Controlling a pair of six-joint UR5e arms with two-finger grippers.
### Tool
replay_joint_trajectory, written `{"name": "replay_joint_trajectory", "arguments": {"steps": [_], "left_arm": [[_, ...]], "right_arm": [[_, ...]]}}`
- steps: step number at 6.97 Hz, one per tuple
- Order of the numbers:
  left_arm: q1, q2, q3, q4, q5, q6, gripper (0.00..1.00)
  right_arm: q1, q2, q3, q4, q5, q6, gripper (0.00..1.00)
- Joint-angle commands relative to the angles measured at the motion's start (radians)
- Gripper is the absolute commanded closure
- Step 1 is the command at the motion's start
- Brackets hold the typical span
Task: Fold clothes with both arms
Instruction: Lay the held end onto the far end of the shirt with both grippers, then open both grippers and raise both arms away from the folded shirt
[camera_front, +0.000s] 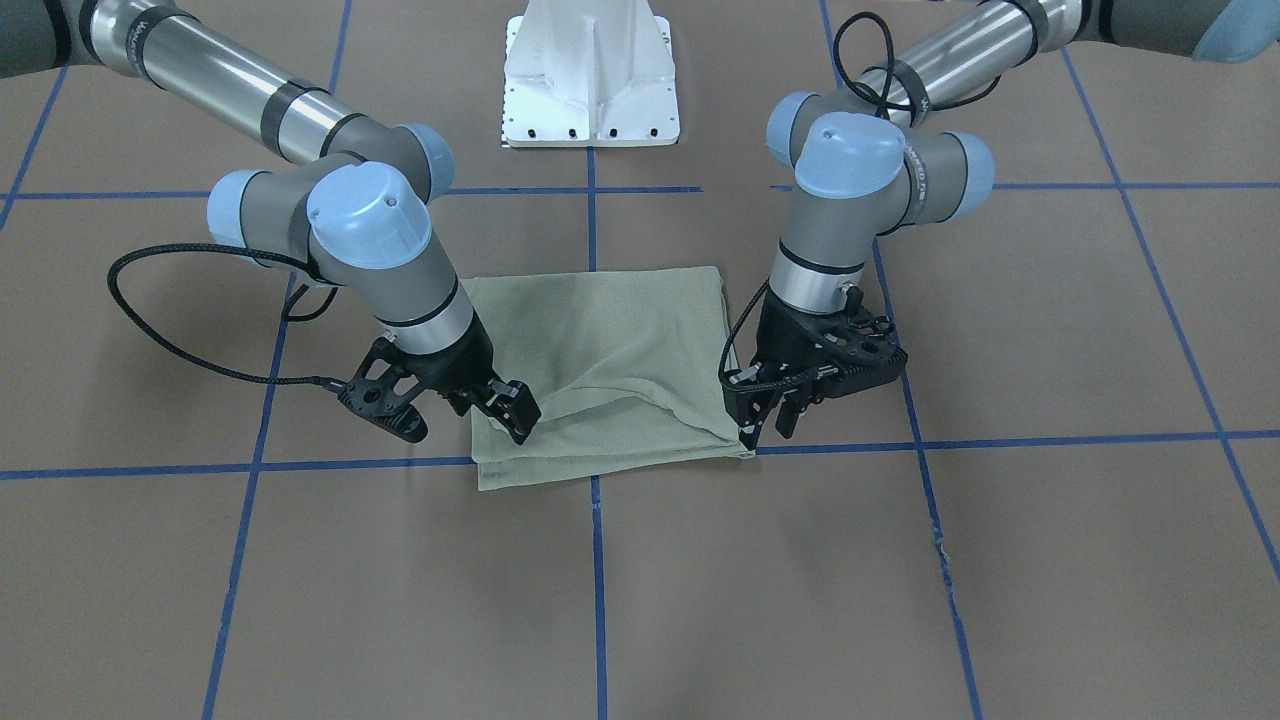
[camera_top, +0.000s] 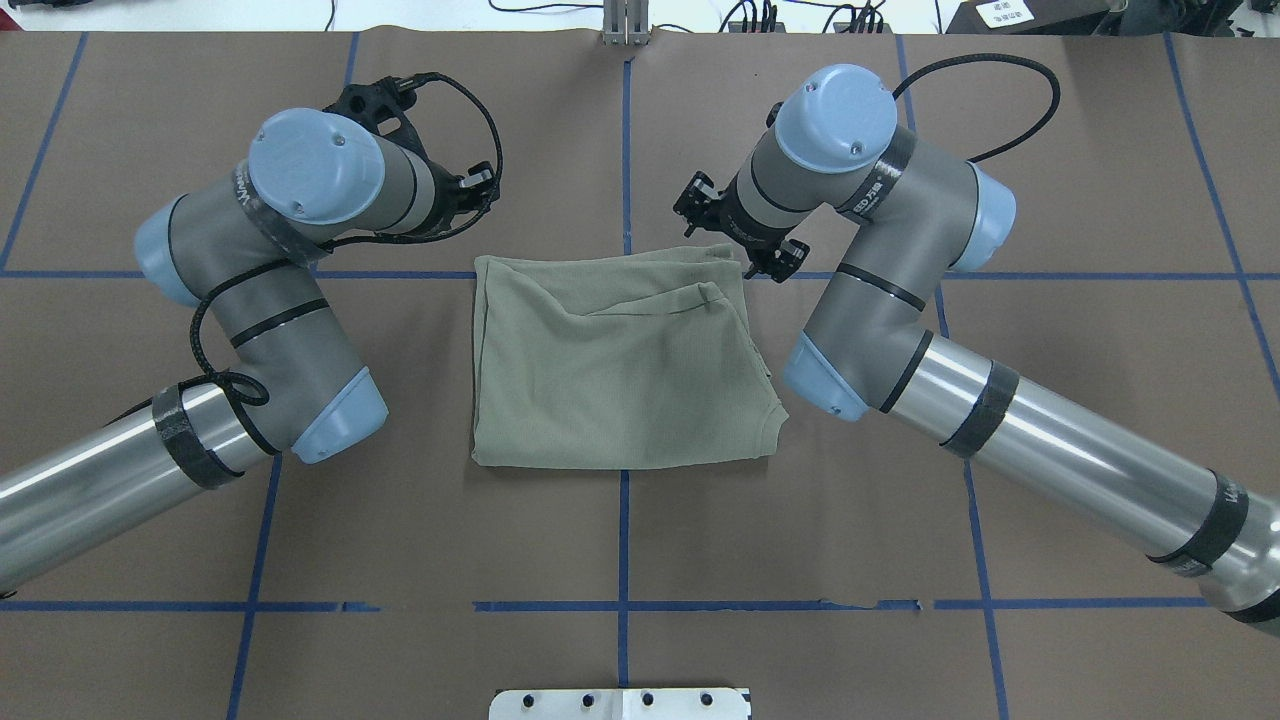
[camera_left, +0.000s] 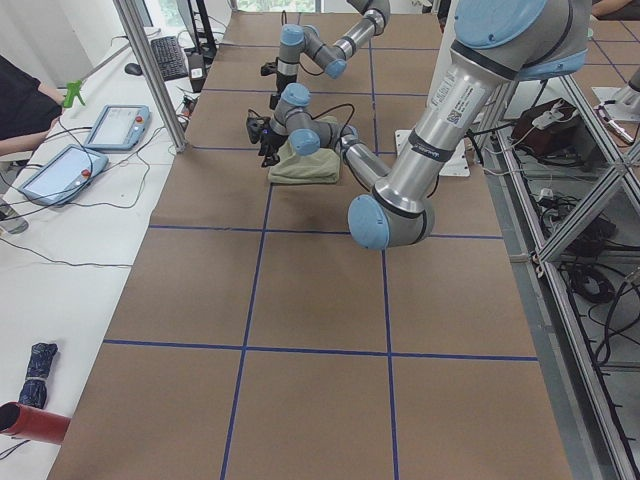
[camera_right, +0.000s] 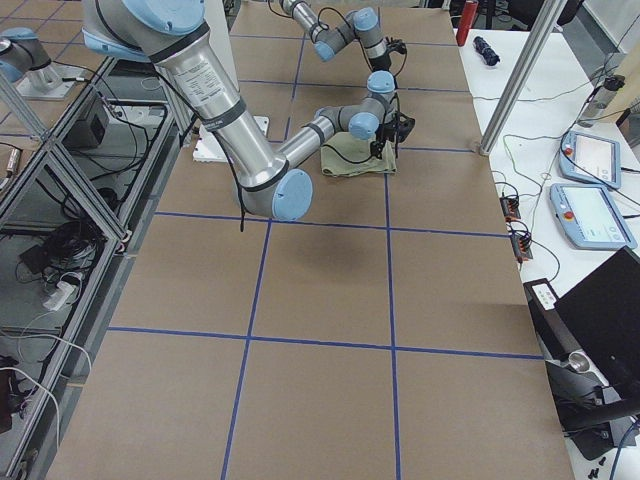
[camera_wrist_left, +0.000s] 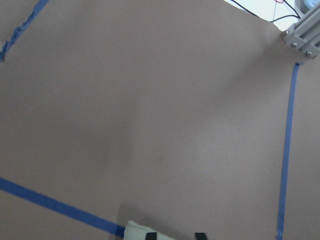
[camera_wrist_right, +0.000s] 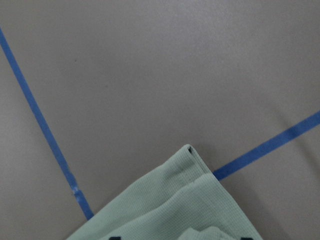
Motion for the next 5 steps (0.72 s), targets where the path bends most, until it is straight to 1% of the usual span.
{"name": "replay_joint_trajectory", "arguments": {"steps": [1, 2, 3, 4, 5], "left_arm": [[-0.012, 0.010, 0.001, 0.003, -0.022, 0.085, 0.00], [-0.047, 0.043, -0.040, 0.009, -0.104, 0.152, 0.00], [-0.100, 0.117, -0.109, 0.012, -0.192, 0.249, 0.00], [-0.186, 0.161, -0.142, 0.023, -0.279, 0.370, 0.00], [-0.251, 0.195, -0.159, 0.052, -0.315, 0.500, 0.00]], "right_arm": [[0.018, 0.016, -0.002, -0.001, 0.035, -0.026, 0.00], [0.030, 0.013, 0.007, -0.017, 0.069, -0.105, 0.00], [0.081, -0.025, 0.021, -0.024, 0.113, -0.227, 0.00], [0.131, -0.086, 0.065, -0.056, 0.133, -0.391, 0.00], [0.211, -0.140, 0.117, -0.143, 0.174, -0.572, 0.00]]}}
